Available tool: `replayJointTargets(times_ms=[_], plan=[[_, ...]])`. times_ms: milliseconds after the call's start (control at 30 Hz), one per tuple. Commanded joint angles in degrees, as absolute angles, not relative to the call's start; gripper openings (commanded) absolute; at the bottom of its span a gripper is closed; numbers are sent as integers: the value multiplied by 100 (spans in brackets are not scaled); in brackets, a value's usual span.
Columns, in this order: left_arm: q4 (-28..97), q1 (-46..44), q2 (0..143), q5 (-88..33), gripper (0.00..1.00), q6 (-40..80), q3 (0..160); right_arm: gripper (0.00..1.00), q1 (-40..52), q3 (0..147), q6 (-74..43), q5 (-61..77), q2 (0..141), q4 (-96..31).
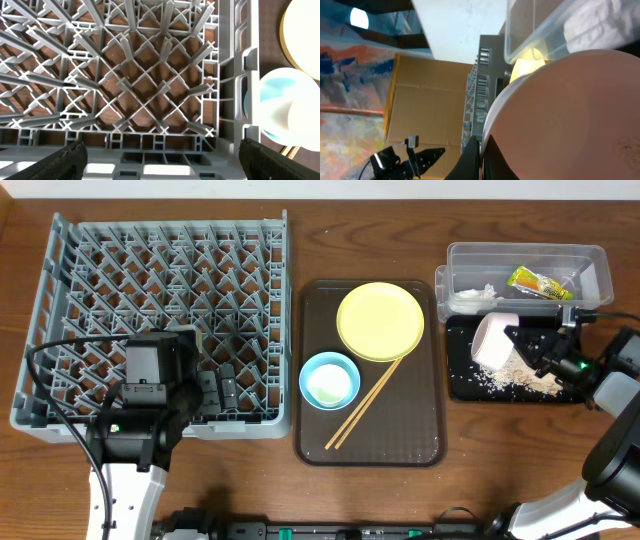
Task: Sort waste into correct bins and load items into the dishwasher rack
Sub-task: 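Tip the white bowl over the black tray to dump the rice, then carry the white bowl with the right gripper toward the center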
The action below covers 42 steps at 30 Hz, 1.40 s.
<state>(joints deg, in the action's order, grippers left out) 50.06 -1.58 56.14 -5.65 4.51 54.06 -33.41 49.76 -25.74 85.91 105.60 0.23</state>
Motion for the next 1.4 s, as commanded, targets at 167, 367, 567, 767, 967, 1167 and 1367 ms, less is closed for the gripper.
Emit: replayJointTargets(times_ms=[167, 367, 567, 767, 967, 1167, 1367], plan=[[5059, -130, 5612, -578, 98, 502, 5518, 1, -3507, 5052, -3234, 8838, 10597, 504], [5070, -130, 5612, -578, 98, 499, 5518, 1, -3522, 5054, -3612, 8910, 10597, 895], [5072, -130, 5612, -578, 98, 499, 5520, 1, -3522, 5052, -3789, 8921, 10597, 1066], [5061, -130, 5612, -578, 98, 502, 5518, 1, -3509, 5052, -3787, 8923, 10597, 1092], [5052, -130, 5612, -578, 98, 499, 5520, 1, -3284, 5052, -3793, 8930, 10567, 1057], [5052, -130, 5612, -578, 98, 499, 5520, 1, -2613, 5052, -3804, 8941, 9880, 1118], [5052, -130, 5612, -578, 98, 502, 5520, 1, -1798, 5052, -3990, 8792, 8919, 1234]])
